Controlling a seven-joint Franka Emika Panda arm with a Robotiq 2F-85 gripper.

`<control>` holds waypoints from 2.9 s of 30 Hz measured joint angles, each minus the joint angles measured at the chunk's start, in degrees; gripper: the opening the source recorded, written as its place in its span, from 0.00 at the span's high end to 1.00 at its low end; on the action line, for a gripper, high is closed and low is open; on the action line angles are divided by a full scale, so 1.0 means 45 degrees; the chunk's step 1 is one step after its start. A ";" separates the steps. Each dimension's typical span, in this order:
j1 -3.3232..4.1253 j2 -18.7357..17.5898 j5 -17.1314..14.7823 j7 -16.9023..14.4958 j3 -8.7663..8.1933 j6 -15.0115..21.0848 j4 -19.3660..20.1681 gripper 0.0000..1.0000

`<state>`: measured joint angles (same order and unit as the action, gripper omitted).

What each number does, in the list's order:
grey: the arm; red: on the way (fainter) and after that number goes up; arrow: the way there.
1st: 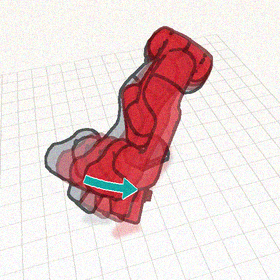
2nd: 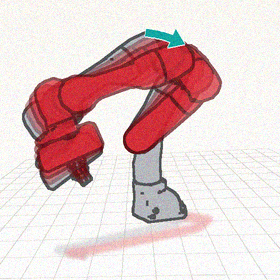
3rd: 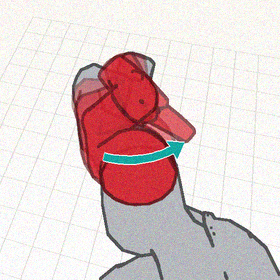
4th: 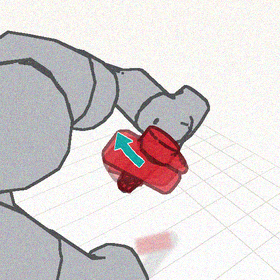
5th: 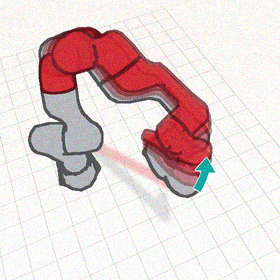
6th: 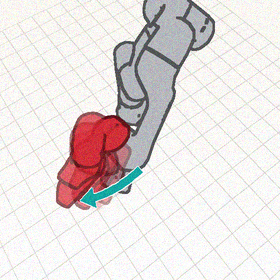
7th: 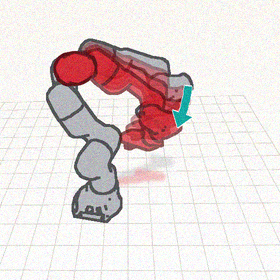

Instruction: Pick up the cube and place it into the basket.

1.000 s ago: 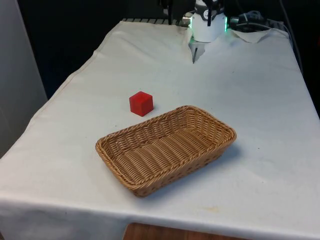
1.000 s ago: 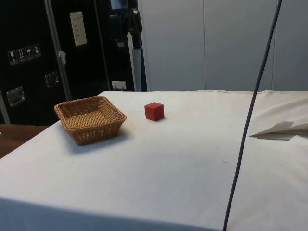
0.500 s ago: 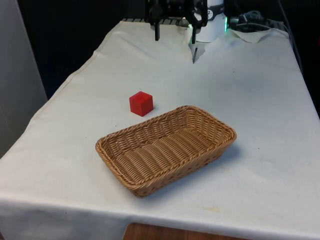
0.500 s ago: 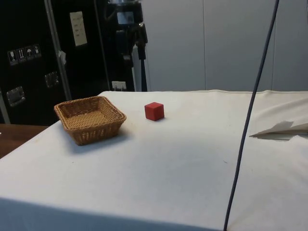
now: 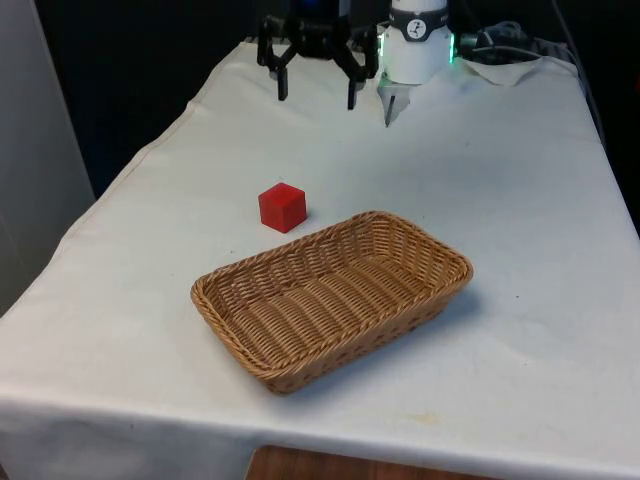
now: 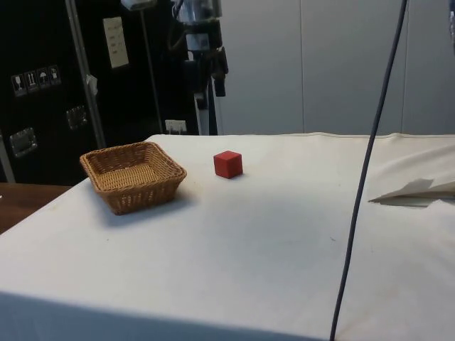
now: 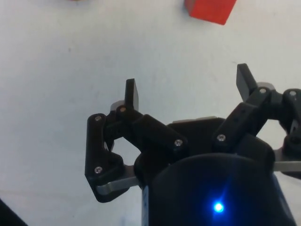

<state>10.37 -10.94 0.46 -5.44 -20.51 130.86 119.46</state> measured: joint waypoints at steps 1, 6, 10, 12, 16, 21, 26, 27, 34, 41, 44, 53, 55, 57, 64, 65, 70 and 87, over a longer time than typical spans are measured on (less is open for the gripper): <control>-0.0013 -0.0089 0.0000 -0.0051 -0.0115 0.0166 0.0038 0.00; -0.0025 -0.0267 0.0000 -0.0140 -0.0306 0.0522 0.0153 0.00; -0.0038 -0.0433 0.0000 -0.0216 -0.0458 0.0789 0.0204 0.00; -0.0051 -0.0637 -0.0013 -0.0280 -0.0598 0.1057 0.0242 0.00; -0.0076 -0.0828 -0.0013 -0.0318 -0.0713 0.1375 0.0293 0.00; -0.0089 -0.1108 -0.0013 -0.0242 -0.0802 0.1897 0.0471 0.00; -0.0089 -0.1235 -0.0013 0.0013 -0.0802 0.2266 0.0675 0.00; -0.0089 -0.1311 -0.0013 0.0178 -0.0802 0.2419 0.0751 0.00; -0.0089 -0.1630 -0.0013 0.0777 -0.0802 0.2788 0.0866 0.00; -0.0076 -0.1999 -0.0025 0.1311 -0.0802 0.3107 0.0866 0.00; -0.0076 -0.2215 -0.0064 0.1579 -0.0789 0.3323 0.0866 0.00; -0.0076 -0.2636 -0.0280 0.2177 -0.0777 0.3807 0.0840 0.00; -0.0076 -0.2661 -0.0331 0.2203 -0.0777 0.3820 0.0840 0.00; -0.0076 -0.2712 -0.0471 0.2228 -0.0764 0.3883 0.0840 0.00; -0.0089 -0.3183 -0.1286 0.2228 -0.0751 0.4278 0.0777 0.00; -0.0089 -0.3183 -0.1286 0.2228 -0.0751 0.4278 0.0777 0.00; -0.0153 -0.3514 -0.1592 0.2215 -0.0789 0.4431 0.0637 0.00; -0.0293 -0.4647 -0.2750 0.2203 -0.0828 0.4966 0.0102 0.00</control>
<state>9.05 -31.86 -11.92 4.47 -24.24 153.21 119.92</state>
